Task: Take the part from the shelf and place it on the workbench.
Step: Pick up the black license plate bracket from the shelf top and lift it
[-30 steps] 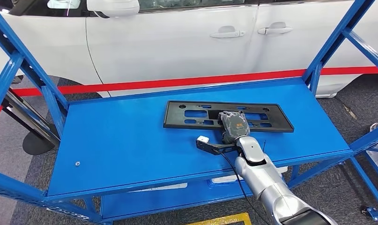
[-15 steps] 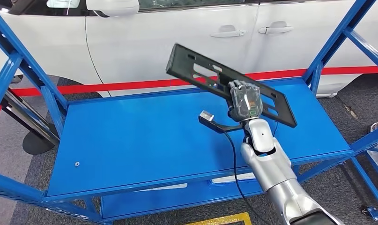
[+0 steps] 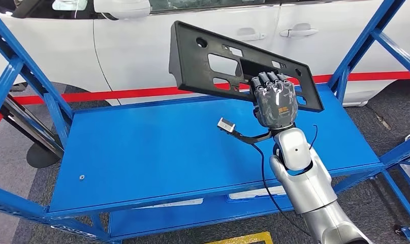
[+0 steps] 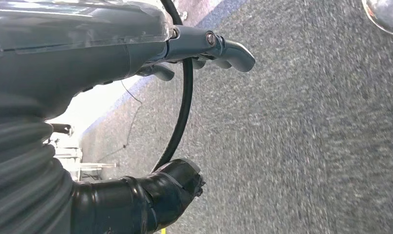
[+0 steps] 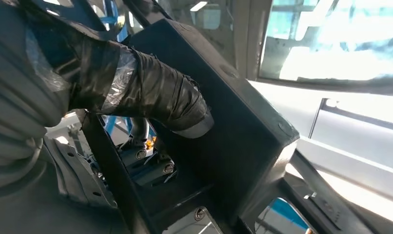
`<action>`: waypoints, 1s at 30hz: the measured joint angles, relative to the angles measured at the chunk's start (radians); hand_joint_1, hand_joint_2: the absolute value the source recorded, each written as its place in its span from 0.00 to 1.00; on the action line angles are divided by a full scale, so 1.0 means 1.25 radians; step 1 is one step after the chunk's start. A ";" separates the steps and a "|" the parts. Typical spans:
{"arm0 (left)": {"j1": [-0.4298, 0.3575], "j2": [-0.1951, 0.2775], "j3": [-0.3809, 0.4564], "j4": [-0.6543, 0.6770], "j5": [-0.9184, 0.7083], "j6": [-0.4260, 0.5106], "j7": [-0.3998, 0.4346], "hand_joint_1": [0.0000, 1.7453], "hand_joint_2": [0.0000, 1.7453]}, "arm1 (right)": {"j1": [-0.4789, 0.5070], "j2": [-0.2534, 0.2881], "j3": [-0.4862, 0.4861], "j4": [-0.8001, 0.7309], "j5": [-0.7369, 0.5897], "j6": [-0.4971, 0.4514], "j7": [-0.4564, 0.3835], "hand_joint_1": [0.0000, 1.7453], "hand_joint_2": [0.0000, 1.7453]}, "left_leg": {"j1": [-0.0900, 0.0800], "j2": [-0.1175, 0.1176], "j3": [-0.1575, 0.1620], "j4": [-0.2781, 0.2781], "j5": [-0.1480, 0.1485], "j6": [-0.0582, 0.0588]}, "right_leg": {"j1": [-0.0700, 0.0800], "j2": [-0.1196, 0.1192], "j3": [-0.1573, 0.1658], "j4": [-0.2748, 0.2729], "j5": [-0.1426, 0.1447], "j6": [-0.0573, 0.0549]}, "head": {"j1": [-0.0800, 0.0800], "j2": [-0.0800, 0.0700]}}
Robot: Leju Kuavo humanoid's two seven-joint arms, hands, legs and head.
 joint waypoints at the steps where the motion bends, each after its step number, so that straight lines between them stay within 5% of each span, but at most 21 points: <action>1: 0.000 0.000 0.000 0.000 0.000 0.000 0.000 0.00 1.00 | 0.000 -0.002 0.001 -0.003 0.000 0.000 0.000 1.00 1.00 | -0.001 -0.001 -0.005 0.004 0.001 -0.005 | 0.002 0.001 0.006 -0.020 0.004 -0.002 | 0.000 0.000; 5: 0.000 -0.001 0.000 0.000 0.000 0.001 0.000 0.00 1.00 | 0.002 -0.004 0.005 -0.008 0.001 0.000 0.000 1.00 1.00 | 0.000 -0.002 -0.021 0.017 -0.002 -0.026 | 0.004 0.000 -0.007 -0.025 0.014 -0.021 | -0.001 0.000; 9: -0.001 -0.001 -0.001 0.000 0.000 0.002 0.000 0.00 1.00 | 0.002 -0.005 0.005 -0.013 0.002 0.000 0.000 1.00 1.00 | 0.005 -0.001 -0.081 0.176 -0.110 -0.040 | 0.004 -0.004 -0.030 -0.027 0.033 -0.042 | -0.002 0.000; 11: -0.001 0.000 -0.001 0.000 -0.001 0.002 0.001 0.00 1.00 | 0.003 -0.005 0.007 -0.013 0.002 0.000 0.000 1.00 1.00 | 0.006 -0.001 -0.088 0.228 -0.126 -0.041 | 0.006 -0.004 -0.044 -0.022 0.040 -0.042 | -0.001 0.000; 12: -0.001 0.000 -0.001 0.000 -0.001 0.002 0.001 0.00 1.00 | 0.003 -0.005 0.009 -0.013 0.003 0.000 0.000 1.00 1.00 | 0.006 -0.001 -0.070 0.209 -0.112 -0.040 | 0.006 -0.004 -0.050 -0.019 0.042 -0.041 | -0.001 0.000; 15: -0.002 0.001 -0.002 0.000 -0.004 0.002 0.003 0.00 1.00 | 0.003 -0.007 0.016 -0.014 0.004 0.001 0.000 1.00 1.00 | 0.003 -0.002 0.028 0.052 -0.061 -0.028 | 0.008 -0.005 -0.061 -0.013 0.049 -0.035 | -0.001 0.000; 17: -0.003 0.002 -0.002 0.000 -0.006 0.002 0.003 0.00 1.00 | 0.002 -0.009 0.023 -0.016 0.005 0.001 0.000 1.00 1.00 | -0.002 -0.003 0.054 0.003 -0.055 -0.022 | 0.008 -0.005 -0.064 -0.014 0.057 -0.025 | -0.001 0.000; 20: -0.004 0.003 -0.003 0.000 -0.006 0.002 0.004 0.00 1.00 | 0.003 -0.013 0.033 -0.018 0.006 0.001 -0.001 1.00 1.00 | 0.001 0.000 0.049 -0.012 -0.036 -0.011 | 0.008 -0.004 -0.068 -0.015 0.061 -0.009 | -0.001 0.000; 22: -0.005 0.002 -0.003 0.000 -0.006 0.002 0.004 0.00 1.00 | 0.003 -0.018 0.037 -0.019 0.006 0.001 -0.001 1.00 1.00 | 0.005 0.004 0.040 -0.025 -0.017 0.001 | 0.010 -0.003 -0.084 0.027 0.016 -0.003 | 0.000 0.000; 25: -0.006 0.002 -0.003 0.000 -0.006 0.002 0.004 0.00 1.00 | 0.006 -0.025 0.044 -0.019 0.005 0.001 -0.001 1.00 1.00 | 0.002 0.005 0.010 -0.020 0.001 0.007 | 0.010 -0.002 -0.121 0.159 -0.072 0.002 | 0.000 0.000; 27: -0.006 0.002 -0.003 0.000 -0.006 0.002 0.004 0.00 1.00 | 0.009 -0.027 0.050 -0.019 -0.001 0.001 -0.003 1.00 1.00 | 0.002 0.006 -0.012 -0.010 0.010 0.005 | 0.009 -0.002 -0.106 0.175 -0.062 0.003 | 0.000 0.000; 30: -0.007 0.002 -0.004 0.000 -0.006 0.002 0.004 0.00 1.00 | 0.008 -0.030 0.057 -0.019 -0.017 0.005 -0.007 1.00 1.00 | 0.001 0.005 -0.040 0.008 0.020 0.000 | 0.011 -0.002 -0.010 0.037 -0.017 -0.003 | 0.000 0.000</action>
